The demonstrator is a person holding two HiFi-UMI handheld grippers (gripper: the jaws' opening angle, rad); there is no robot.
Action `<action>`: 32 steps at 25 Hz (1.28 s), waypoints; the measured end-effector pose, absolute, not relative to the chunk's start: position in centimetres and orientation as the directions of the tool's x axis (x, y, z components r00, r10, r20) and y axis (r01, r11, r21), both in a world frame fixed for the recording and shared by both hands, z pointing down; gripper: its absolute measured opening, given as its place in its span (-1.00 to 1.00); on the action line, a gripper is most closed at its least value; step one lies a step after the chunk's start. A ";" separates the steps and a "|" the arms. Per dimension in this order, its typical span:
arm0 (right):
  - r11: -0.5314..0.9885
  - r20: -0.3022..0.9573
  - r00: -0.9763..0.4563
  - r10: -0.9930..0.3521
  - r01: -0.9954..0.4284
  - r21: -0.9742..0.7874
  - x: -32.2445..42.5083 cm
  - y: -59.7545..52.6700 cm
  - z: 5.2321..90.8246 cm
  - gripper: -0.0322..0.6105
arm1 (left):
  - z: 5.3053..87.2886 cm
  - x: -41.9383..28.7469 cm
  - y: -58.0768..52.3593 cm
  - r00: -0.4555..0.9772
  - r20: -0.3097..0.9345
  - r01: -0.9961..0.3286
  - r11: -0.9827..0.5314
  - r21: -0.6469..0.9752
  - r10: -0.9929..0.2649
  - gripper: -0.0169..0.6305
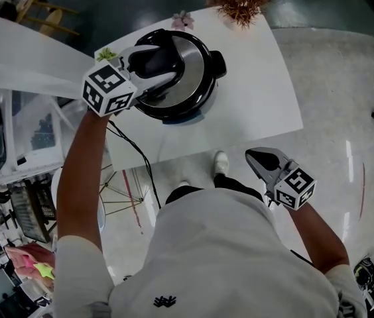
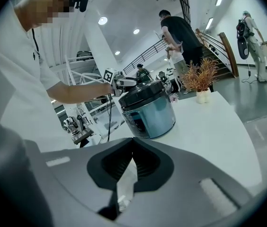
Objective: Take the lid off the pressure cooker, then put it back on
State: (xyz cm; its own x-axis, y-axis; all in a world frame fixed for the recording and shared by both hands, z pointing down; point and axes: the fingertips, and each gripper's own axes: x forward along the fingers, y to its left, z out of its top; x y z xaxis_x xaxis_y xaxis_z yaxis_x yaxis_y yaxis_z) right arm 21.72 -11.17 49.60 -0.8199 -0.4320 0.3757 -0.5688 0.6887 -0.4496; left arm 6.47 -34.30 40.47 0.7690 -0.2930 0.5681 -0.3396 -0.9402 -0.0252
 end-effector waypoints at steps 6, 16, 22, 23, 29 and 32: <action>0.697 0.378 -0.828 -0.415 -0.556 -0.453 21.6 -11.0 49.9 -0.87 | 40.2 6.3 -34.4 0.752 0.565 -0.376 -0.925 -0.057 -0.340 0.00; 0.729 0.372 -0.840 -0.394 -0.532 -0.430 20.3 -11.3 49.4 -0.87 | 38.2 3.6 -33.7 0.750 0.504 -0.452 -0.888 -0.082 -0.428 -0.01; 0.755 0.373 -0.848 -0.377 -0.514 -0.407 18.7 -11.2 48.8 -0.87 | 36.7 -0.3 -32.5 0.728 0.455 -0.532 -0.841 -0.099 -0.514 -0.06; 0.759 0.374 -0.849 -0.374 -0.512 -0.403 18.3 -11.1 48.6 -0.87 | 36.5 -1.1 -32.1 0.725 0.445 -0.545 -0.833 -0.096 -0.526 -0.07; 0.786 0.384 -0.855 -0.348 -0.489 -0.378 15.2 -10.5 48.2 -0.87 | 35.4 -6.1 -28.6 0.700 0.355 -0.646 -0.761 -0.057 -0.620 -0.23; 0.799 0.386 -0.857 -0.340 -0.480 -0.362 13.1 -10.2 47.9 -0.87 | 35.9 -8.3 -26.0 0.675 0.337 -0.688 -0.725 -0.035 -0.656 -0.31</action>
State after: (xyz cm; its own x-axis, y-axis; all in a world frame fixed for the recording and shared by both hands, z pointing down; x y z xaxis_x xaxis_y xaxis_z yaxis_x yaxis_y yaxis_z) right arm 13.12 -10.16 47.93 -0.8574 -0.3403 0.3862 -0.4801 0.7991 -0.3617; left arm -8.34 -26.01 35.94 0.6750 -0.6563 0.3372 -0.6877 -0.7251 -0.0346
